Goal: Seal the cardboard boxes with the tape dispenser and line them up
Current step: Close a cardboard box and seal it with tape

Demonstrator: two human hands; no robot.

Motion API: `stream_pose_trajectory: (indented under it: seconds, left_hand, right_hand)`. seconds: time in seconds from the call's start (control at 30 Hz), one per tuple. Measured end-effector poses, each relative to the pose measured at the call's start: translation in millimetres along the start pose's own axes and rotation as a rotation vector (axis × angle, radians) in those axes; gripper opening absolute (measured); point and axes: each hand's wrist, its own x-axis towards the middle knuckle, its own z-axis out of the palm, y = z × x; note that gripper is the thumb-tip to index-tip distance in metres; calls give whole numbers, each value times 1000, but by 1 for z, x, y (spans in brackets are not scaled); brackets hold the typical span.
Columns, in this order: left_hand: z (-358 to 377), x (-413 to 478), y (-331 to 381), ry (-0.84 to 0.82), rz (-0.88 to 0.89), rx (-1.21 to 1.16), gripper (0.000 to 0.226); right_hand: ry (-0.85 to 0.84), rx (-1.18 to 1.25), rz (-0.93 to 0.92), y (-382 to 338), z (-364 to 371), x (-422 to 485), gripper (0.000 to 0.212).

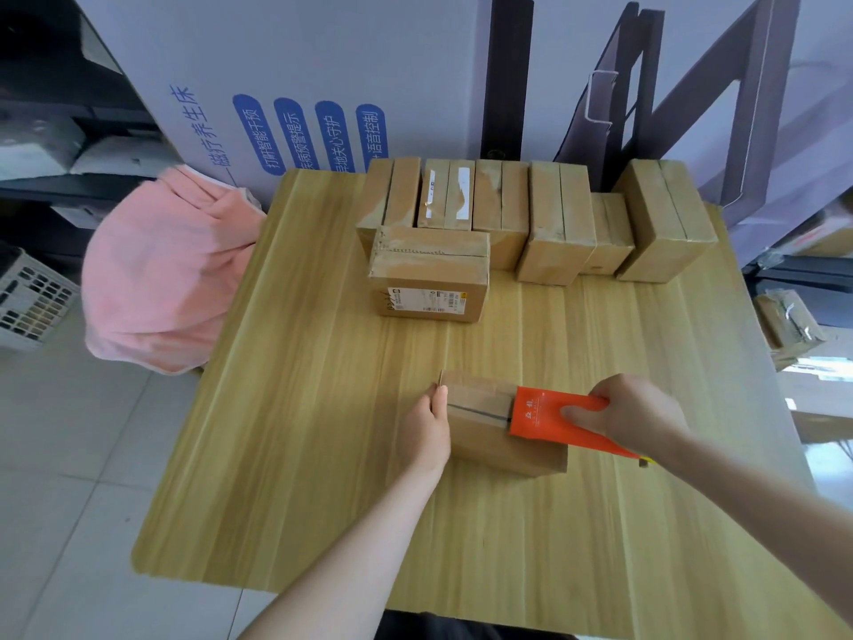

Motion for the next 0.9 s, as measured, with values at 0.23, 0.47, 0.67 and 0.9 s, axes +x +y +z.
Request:
stream_pose_trajectory:
  seconds: [0.23, 0.47, 0.67, 0.9]
  left_hand:
    - [8, 3, 2, 150, 578, 293, 33]
    - [42, 18, 19, 88, 716, 614, 40]
    - [42, 16, 23, 112, 695, 772, 38]
    - [43, 13, 26, 88, 662, 837, 41]
  right_hand:
    - [0, 11, -1, 4, 3, 1, 39]
    - [10, 47, -36, 13, 8, 5, 41]
    - [-48, 109, -135, 32, 7, 13, 40]
    - [-29, 144, -96, 108, 2, 1, 30]
